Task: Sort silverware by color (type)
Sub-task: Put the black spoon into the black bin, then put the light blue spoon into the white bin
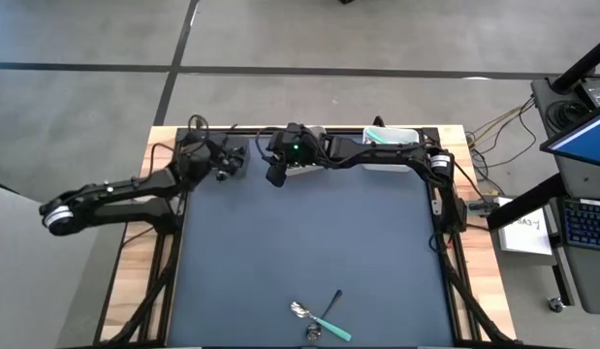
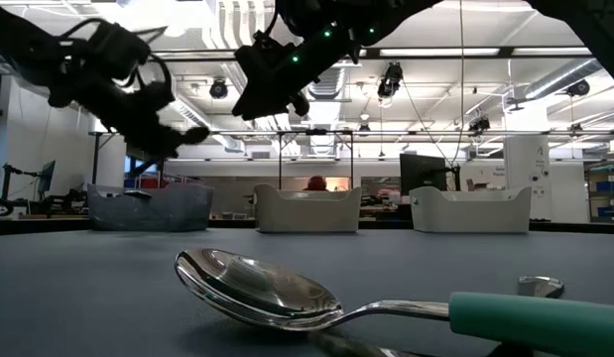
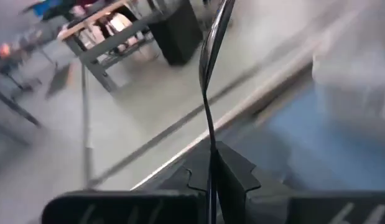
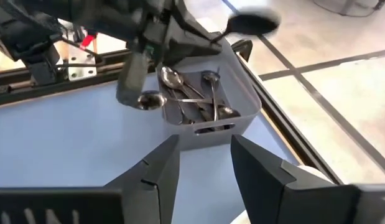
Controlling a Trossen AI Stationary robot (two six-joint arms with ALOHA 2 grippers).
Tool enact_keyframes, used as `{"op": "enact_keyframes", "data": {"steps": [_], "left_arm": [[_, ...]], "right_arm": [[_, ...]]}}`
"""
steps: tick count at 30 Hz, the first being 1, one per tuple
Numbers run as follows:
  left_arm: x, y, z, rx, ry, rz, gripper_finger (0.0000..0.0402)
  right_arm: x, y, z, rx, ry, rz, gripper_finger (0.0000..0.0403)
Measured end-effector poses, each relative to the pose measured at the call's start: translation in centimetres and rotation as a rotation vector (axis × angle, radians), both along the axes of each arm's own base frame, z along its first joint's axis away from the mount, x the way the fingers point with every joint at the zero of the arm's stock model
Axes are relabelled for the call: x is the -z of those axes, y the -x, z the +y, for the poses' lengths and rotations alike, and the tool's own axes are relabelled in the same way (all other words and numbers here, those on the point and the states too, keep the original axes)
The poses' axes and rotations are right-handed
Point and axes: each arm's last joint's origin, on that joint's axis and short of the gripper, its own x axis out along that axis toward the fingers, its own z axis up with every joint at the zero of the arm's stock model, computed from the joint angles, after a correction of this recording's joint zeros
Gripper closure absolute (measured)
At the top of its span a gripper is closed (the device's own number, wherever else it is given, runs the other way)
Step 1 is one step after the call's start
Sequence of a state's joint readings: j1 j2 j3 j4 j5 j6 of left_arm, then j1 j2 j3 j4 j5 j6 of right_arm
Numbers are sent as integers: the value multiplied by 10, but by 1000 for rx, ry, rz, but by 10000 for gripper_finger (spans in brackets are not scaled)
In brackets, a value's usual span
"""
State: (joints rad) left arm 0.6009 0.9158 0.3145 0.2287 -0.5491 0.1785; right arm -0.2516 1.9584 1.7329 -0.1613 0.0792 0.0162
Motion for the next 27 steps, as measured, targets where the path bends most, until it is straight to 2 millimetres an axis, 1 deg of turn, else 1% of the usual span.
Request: {"op": "enact_keyframes", "data": {"steps": [6, 8, 13, 18, 20, 24, 27], "left_arm": [[14, 11, 2, 108, -20, 452, 401], [17, 12, 2, 140, -23, 538, 401], [18, 11, 4, 119, -28, 550, 401], [20, 14, 6, -28, -34, 626, 397], [22, 15, 6, -37, -22, 620, 389], [25, 14, 5, -43, 24, 539, 366], [26, 13, 5, -41, 38, 532, 345]], "right_arm": [[1, 0, 0, -6, 10, 10, 278], [1, 0, 0, -8, 16, 12, 277], [1, 0, 0, -10, 18, 13, 276], [1, 0, 0, -6, 12, 12, 280], [1, 0, 0, -6, 12, 13, 280], [1, 0, 0, -6, 12, 13, 280], [1, 0, 0, -6, 11, 13, 280]]}}
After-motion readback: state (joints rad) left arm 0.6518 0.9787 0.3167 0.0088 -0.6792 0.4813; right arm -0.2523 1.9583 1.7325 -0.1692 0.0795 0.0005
